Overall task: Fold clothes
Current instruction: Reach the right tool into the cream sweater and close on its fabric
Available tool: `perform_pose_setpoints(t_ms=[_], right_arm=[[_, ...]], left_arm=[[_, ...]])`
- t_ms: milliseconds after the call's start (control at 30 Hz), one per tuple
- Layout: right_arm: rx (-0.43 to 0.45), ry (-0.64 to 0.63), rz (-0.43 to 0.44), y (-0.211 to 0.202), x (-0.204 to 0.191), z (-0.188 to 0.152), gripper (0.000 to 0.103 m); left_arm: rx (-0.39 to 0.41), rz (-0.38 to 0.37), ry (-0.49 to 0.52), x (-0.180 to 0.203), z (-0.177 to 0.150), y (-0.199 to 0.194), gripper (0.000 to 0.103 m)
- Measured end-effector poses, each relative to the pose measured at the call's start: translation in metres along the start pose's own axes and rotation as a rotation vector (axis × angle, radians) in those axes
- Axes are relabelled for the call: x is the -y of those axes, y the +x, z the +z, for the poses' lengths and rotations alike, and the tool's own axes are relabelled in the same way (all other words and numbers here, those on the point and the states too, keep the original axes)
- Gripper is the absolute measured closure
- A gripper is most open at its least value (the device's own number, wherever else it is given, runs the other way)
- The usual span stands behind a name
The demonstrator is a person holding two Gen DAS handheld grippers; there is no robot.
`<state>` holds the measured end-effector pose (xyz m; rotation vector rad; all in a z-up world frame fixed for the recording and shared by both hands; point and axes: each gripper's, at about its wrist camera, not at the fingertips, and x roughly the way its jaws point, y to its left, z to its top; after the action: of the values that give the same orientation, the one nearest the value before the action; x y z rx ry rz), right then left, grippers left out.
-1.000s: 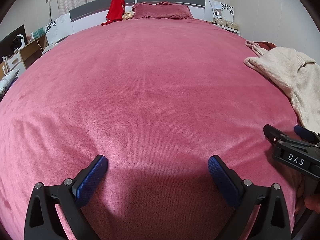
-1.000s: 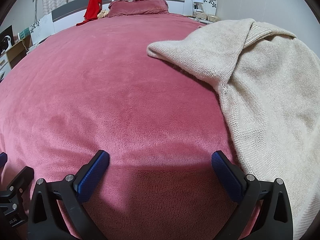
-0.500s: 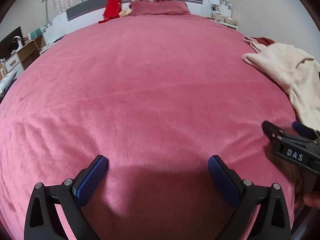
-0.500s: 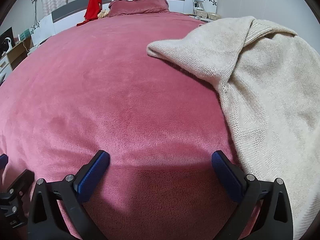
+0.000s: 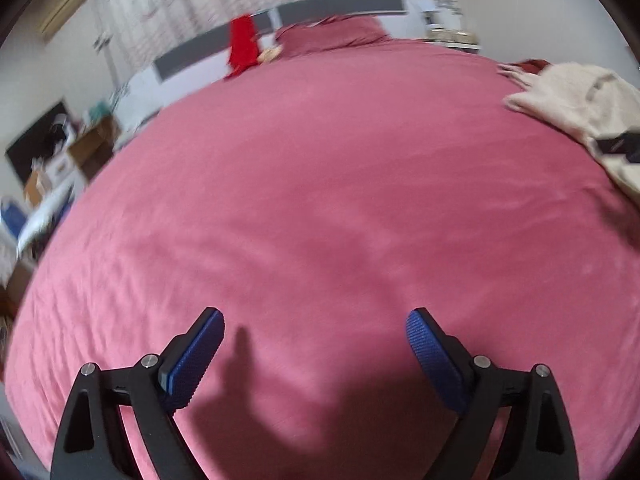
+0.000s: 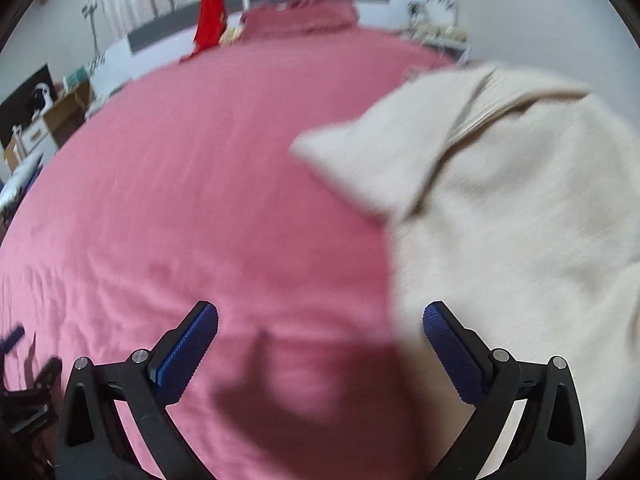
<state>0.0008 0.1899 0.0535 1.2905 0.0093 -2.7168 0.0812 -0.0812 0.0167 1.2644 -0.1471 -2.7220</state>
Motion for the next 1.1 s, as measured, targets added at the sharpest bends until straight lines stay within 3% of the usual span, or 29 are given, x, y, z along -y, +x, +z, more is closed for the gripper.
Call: perform_pose_setpoints(t_ms=[67,133,233,300,433,800,867,967,1033,1100], right_arm=[[0.029,0.028,-0.021,-0.017,0.033,0.021,0.0],[0.032,0.062,-0.039,-0.029,0.066,0.045,0.0],[0.018,0.119,-0.005,-0.038,0.084,0.062,0.0],[0.012,0.17,0.023,-0.037,0.097,0.095,0.0],[0.004,0.337,0.087,0.003,0.124,0.138,0.0],[-0.088,0.519,0.132,0.07,0.15,0.159,0.0],[-0.076,0.548,0.095,0.073,0.153,0.158,0.0],[-0.043,0.575,0.107,0.073,0.155,0.154,0.0],[-0.042,0.585,0.109,0.074,0.155,0.153,0.014],[-0.063,0.579,0.119,0.081,0.155,0.153,0.066]], left_arm=[[0.001,-0.092,-0.114,-0.02,-0.01,0.005,0.008],[0.01,-0.126,-0.15,-0.028,-0.012,0.006,0.007],[0.011,-0.087,-0.108,-0.023,-0.013,0.005,0.007],[0.02,-0.06,-0.085,-0.019,-0.013,0.004,0.007],[0.021,-0.072,-0.097,-0.021,-0.011,0.008,0.007],[0.02,-0.085,-0.106,-0.015,-0.007,0.015,0.006],[0.021,-0.085,-0.107,-0.015,-0.008,0.015,0.006],[0.021,-0.086,-0.108,-0.014,-0.009,0.014,0.006],[0.021,-0.087,-0.109,-0.015,-0.009,0.014,0.006],[0.021,-0.087,-0.109,-0.016,-0.009,0.014,0.006]])
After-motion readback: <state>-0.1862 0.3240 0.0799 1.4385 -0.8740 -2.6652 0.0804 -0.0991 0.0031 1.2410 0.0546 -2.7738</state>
